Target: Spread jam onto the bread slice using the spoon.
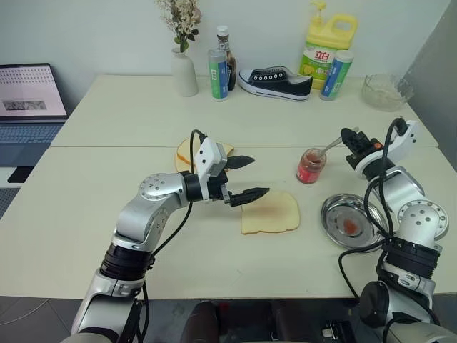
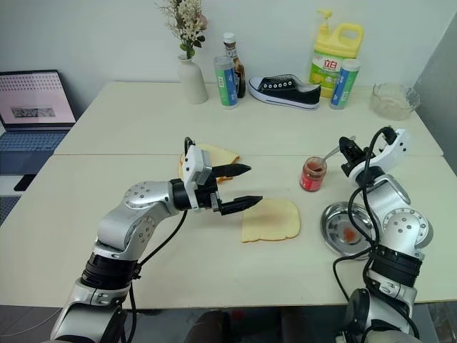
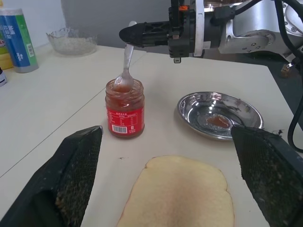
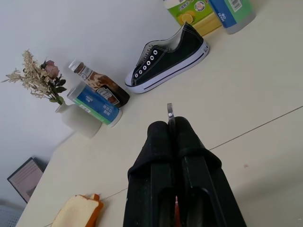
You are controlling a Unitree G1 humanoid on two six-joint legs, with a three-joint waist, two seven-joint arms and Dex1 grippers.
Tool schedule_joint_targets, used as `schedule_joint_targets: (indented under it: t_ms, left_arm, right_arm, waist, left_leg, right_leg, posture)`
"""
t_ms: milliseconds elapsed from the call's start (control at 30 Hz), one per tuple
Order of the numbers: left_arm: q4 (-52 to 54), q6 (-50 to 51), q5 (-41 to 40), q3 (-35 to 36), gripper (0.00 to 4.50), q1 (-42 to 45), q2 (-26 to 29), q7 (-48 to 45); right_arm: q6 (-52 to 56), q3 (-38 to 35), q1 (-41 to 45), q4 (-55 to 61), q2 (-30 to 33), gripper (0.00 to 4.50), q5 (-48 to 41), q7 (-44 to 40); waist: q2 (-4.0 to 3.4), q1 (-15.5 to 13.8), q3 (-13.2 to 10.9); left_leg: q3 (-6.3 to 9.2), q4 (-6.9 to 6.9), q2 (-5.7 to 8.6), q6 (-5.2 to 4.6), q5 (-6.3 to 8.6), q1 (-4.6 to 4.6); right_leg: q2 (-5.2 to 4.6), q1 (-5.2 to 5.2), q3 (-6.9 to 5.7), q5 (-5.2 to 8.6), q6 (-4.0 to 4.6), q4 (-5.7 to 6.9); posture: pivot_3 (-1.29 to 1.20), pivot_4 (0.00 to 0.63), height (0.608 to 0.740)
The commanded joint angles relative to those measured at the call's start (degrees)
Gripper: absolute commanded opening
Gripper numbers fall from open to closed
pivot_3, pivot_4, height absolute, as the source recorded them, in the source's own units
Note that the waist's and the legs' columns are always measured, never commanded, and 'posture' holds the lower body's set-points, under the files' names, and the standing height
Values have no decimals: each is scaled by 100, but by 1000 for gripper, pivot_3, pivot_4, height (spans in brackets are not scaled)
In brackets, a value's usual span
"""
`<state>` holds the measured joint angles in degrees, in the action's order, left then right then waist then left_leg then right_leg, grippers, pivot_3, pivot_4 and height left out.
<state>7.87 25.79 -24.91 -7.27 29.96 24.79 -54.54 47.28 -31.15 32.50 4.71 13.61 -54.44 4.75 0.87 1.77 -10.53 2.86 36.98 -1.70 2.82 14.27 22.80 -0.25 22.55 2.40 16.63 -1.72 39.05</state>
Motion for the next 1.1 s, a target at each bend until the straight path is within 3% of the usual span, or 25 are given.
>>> schedule_joint_targets:
  t_ms: [33,367,633,867,1100]
  left_arm:
    - [75,-99,-5,40,4500,113,30,-47]
    - [24,-95,-7,47,4500,186,83,-157]
    - [-20,-50,-96,81,4500,275,183,-381]
    - [12,-51,-199,191,4500,100,875,-1101]
    - [656,149,-559,504,4500,-816,1698,-1534]
  right_arm:
    - [-170,-202,169,133,-28,13,-317,143]
    - [-419,-484,119,47,-144,13,-898,518]
    - [-589,-751,37,192,-263,13,-1886,779]
    - [-106,-89,-188,1191,-46,13,-3032,994]
    - [206,1249,-493,2164,297,13,-3028,761]
  waist:
    - [0,0,0]
    - [0,0,0]
    - [-1,2,0]
    - [-6,16,-4]
    - [-9,55,-5]
  left_leg:
    - [0,0,0,0,0,0]
    - [0,0,0,0,0,1]
    - [-2,-1,0,0,0,1]
    - [-2,-5,-5,-1,0,4]
    - [3,-7,-9,-1,1,11]
  right_leg:
    - [0,0,0,0,0,0]
    - [0,1,0,0,0,0]
    - [0,1,1,0,0,0]
    - [5,11,3,0,0,2]
    - [6,16,5,1,1,-1]
  posture:
    - [0,150,740]
    - [0,150,740]
    - [0,150,740]
    - [0,150,740]
    - [0,150,740]
